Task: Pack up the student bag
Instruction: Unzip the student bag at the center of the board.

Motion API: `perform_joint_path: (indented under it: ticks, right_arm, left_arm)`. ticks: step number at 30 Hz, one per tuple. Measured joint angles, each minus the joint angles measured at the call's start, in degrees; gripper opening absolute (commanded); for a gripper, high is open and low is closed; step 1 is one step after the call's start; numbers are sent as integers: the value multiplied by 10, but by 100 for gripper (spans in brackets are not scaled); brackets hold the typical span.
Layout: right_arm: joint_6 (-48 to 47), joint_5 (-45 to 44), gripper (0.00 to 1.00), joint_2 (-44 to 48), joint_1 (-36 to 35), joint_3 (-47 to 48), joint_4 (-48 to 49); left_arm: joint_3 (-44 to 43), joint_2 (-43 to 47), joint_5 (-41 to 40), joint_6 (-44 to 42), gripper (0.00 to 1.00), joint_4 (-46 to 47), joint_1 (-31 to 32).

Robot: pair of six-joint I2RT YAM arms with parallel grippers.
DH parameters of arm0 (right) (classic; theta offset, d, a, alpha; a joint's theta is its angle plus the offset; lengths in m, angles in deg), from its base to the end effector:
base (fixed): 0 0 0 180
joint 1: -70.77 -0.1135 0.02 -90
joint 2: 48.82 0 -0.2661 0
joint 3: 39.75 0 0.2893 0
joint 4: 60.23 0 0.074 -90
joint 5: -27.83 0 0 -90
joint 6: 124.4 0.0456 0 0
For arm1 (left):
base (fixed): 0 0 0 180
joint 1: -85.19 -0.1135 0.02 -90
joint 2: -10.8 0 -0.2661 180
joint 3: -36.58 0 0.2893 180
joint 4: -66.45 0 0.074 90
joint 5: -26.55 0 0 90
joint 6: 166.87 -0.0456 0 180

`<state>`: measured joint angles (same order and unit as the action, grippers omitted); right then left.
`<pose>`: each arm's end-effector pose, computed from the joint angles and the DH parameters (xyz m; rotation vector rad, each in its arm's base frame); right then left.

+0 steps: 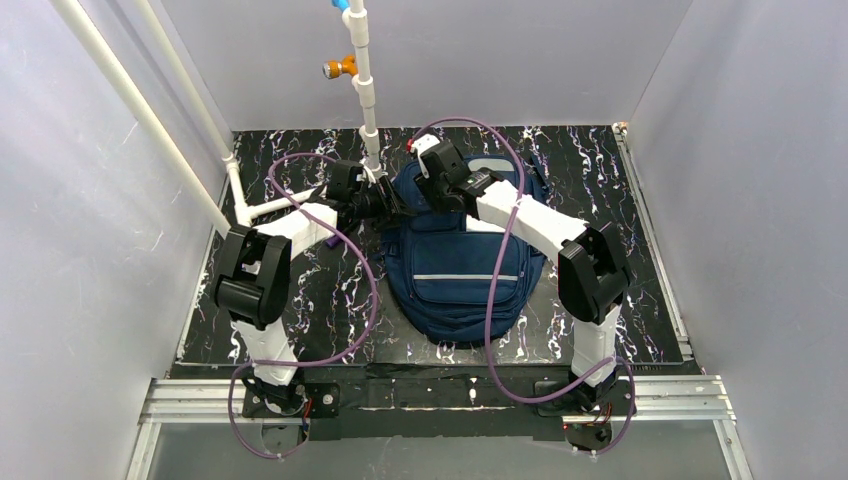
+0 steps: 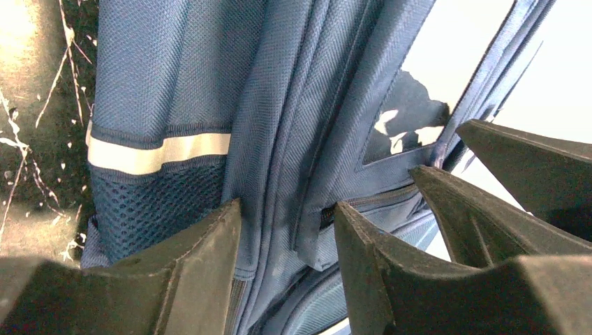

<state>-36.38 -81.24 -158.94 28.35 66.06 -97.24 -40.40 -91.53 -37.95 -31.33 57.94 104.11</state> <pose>0.3703 0.3182 0.2643 -0.6882 2.1366 -0.0028 0.4041 -0.1593 0.1854 -0.2597 2.3046 -1.0955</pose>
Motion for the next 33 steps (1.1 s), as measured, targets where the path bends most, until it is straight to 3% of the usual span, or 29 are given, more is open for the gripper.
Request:
perform_joint_path:
  ticks: [7, 9, 13, 16, 22, 27, 29, 33]
  right_arm:
    - [-13, -25, 44, 0, 0, -21, 6]
    - [-12, -25, 33, 0, -1, -27, 13]
    - [-15, -33, 21, 0, -8, -30, 22]
    - [-20, -38, 1, 0, -16, -35, 34]
    - [-14, -42, 1, -1, -20, -37, 58]
    - [49, 2, 1, 3, -20, -61, 117]
    - [64, 9, 17, 3, -20, -67, 125]
    - [41, -3, 32, 5, -21, -67, 118]
  left_arm:
    - [-12, -22, 12, 14, 37, 4, 0]
    - [-13, -22, 14, 16, 32, 5, 0]
    - [-14, -23, 24, 25, 21, 8, 0]
    - [-15, -26, 32, 31, 14, 11, 0]
    - [-29, -45, 47, 39, 2, 24, -2]
    - [-32, -53, 54, 43, 0, 37, 0]
    - [-32, -53, 54, 43, 0, 37, 0]
    - [-32, -53, 56, 42, 0, 38, 0]
